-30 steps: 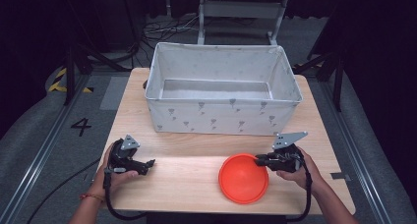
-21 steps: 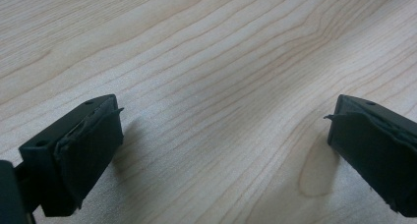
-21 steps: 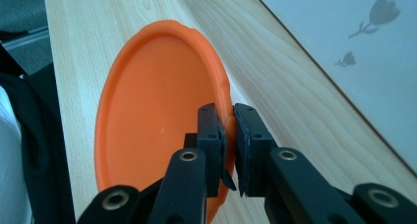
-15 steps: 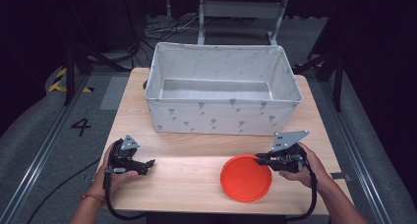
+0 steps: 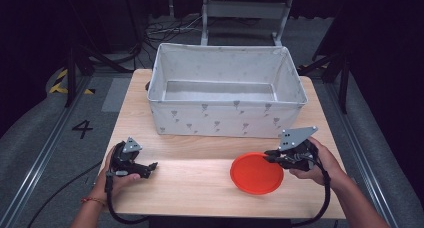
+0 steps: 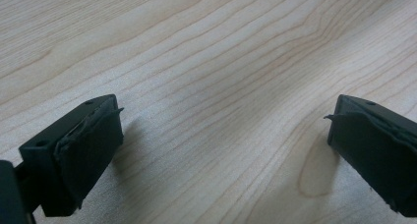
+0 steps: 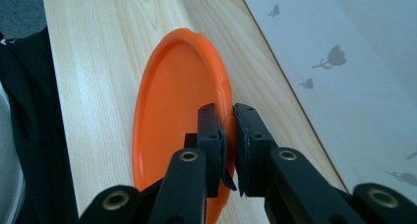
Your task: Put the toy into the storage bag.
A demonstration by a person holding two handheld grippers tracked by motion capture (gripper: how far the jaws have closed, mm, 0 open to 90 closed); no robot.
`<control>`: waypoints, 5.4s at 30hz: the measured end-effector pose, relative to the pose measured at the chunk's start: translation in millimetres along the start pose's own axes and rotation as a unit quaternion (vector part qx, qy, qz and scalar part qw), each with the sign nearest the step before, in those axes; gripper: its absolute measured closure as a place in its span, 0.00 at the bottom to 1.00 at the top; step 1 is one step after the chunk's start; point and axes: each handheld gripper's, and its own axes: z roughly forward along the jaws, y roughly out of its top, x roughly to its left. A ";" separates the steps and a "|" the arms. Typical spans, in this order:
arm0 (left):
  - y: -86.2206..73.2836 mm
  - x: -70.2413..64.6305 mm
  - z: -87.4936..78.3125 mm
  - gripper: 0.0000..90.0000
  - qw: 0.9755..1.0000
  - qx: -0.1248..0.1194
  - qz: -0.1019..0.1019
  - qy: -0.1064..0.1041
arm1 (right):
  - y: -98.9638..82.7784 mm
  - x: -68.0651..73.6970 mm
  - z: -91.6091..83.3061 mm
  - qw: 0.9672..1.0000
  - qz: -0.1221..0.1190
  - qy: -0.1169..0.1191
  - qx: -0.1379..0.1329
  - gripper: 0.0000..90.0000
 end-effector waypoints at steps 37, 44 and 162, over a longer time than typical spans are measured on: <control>-0.5 -0.1 -0.6 0.01 1.000 0.001 0.000 0.001 | 53.9 -32.7 -91.3 0.998 -0.014 -0.051 0.031 0.92; -0.5 -0.1 -0.6 0.01 1.000 0.001 0.000 0.001 | 64.7 -36.4 -106.8 0.998 -0.011 -0.061 0.033 0.92; -0.5 -0.1 -0.7 0.01 1.000 0.000 0.000 0.001 | 101.4 -187.0 48.2 0.988 0.046 -0.051 0.141 0.91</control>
